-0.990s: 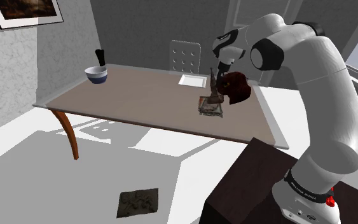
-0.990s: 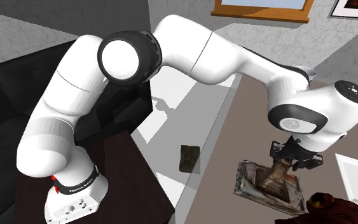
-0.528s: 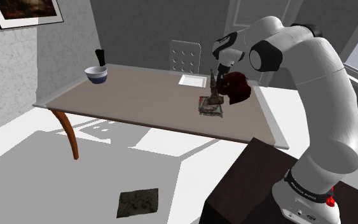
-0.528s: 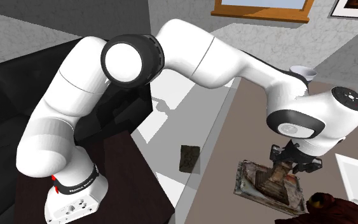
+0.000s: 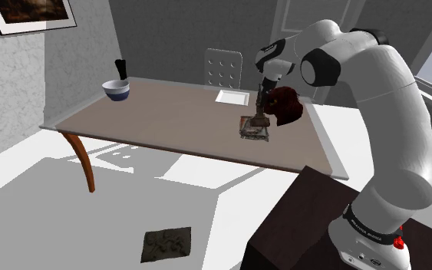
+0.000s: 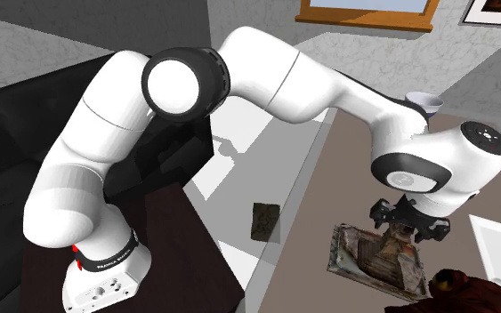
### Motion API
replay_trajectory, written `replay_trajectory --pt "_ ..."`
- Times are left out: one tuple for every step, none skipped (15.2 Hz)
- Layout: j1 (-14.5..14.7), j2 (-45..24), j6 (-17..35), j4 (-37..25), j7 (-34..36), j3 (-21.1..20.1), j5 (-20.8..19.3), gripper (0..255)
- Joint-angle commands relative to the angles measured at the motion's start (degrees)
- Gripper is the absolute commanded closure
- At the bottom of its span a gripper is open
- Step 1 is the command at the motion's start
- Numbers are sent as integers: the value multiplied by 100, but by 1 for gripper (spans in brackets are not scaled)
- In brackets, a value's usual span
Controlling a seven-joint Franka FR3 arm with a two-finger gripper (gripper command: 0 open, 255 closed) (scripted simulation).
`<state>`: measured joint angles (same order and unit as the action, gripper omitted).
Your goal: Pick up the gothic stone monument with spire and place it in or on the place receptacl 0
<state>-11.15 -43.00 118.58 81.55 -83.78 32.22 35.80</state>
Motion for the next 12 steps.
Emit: replay_trajectory --pt "-26 -21 -3 -18 -21 -5 8 0" --pt "-18 80 -119 -37 7 41 -48 0" --pt "-13 177 -238 -66 35 85 -103 0" --pt "-11 269 -360 -105 64 127 -158 0" --pt "-12 337 -460 -142 88 158 -200 0" --pt "-12 337 -460 -142 88 158 -200 0" --pt "-12 338 -459 -141 88 158 -200 0" --pt "-12 337 -460 -142 88 158 -200 0" --pt "-12 337 -460 -142 88 158 -200 0" --pt "-12 337 -460 -142 88 158 -200 0" --pt "-12 337 -460 -142 88 158 -200 0" --pt "-12 337 -460 -142 88 158 -200 0"
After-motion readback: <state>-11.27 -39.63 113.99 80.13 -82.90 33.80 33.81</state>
